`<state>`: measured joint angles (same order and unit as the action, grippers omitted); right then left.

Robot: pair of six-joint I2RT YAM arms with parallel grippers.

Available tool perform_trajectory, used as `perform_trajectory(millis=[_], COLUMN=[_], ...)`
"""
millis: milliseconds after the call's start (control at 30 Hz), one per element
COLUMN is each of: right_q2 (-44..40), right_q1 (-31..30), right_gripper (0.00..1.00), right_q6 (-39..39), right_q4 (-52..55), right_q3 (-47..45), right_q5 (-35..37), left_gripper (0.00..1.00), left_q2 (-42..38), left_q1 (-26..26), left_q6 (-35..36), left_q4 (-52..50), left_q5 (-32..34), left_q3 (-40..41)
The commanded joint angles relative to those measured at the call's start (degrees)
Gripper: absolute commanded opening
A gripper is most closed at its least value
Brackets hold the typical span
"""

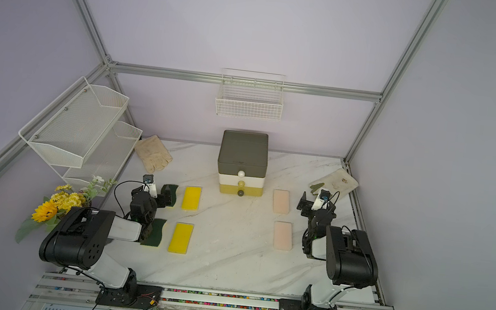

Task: Take the sponge out of the drawer
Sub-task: Reset both arms

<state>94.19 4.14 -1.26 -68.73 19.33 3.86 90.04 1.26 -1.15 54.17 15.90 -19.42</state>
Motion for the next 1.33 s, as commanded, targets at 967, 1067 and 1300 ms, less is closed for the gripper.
perform_trajectory(millis=[967, 1067, 1300], right_q2=[0.0, 0.1, 0.0], right_q1=[0.3, 0.3, 0.3], right_gripper=[0.97, 0.97, 0.97], right_q6=[-0.5, -0.5, -0.5], right_q4=[1.1, 1.1, 1.5], right_q3=[0.7, 0.7, 0.8], right_q5=[-0.7, -0.7, -1.0], left_gripper=[1.00, 1.00, 1.00], left_q2=[-0.5, -0.6, -0.5], left_q1=[-0.2, -0.3, -0.3], left_q6=[-0.6, -0.6, -0.6], left_q4=[-0.3, -0.3, -0.3], left_q5=[3.0, 2.9, 3.0], left_q3=[-2.1, -2.1, -2.1])
